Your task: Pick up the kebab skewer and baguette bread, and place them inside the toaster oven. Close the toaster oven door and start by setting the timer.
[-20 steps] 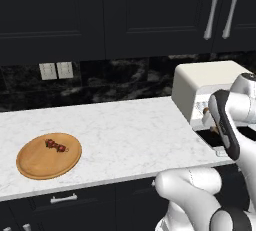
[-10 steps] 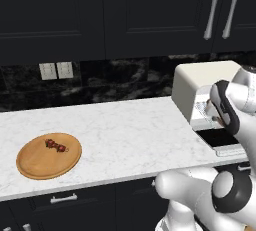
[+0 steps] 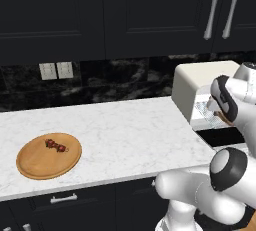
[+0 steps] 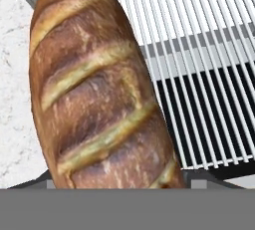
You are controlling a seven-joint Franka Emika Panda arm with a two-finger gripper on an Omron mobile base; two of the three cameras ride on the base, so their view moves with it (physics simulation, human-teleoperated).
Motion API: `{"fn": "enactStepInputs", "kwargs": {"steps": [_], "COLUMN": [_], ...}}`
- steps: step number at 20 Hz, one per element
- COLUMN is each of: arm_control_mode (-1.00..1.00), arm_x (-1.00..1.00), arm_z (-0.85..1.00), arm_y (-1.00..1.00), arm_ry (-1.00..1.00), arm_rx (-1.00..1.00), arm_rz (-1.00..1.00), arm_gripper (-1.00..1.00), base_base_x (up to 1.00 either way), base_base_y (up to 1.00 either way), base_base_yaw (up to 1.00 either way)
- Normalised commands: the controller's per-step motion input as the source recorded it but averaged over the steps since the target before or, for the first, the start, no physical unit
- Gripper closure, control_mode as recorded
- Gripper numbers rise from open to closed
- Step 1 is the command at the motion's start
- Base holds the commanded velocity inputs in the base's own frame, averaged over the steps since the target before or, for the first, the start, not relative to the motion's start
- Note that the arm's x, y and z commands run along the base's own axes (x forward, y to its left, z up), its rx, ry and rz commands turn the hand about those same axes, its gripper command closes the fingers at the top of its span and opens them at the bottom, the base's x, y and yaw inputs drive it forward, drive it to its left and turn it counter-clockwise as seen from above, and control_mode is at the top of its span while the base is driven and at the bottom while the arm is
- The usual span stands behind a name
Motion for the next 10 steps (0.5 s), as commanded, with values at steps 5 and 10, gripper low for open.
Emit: {"fn": "enactStepInputs", "kwargs": {"steps": [5,10], "arm_control_mode": [-1.0,-1.0], "arm_x": [0.29,0.17], "arm_z": [-0.2,-0.13], "arm_y": [-0.14,-0.28], "arm_ry": [-0.04,-0.07], "arm_rx": [0.0,0.0], "arm_rz": [0.0,0.0], "arm_gripper": [1.0,1.0], "base_base_x": [0.0,0.0], "base_base_y": [0.0,0.0], "base_base_yaw": [0.0,0.0]}}
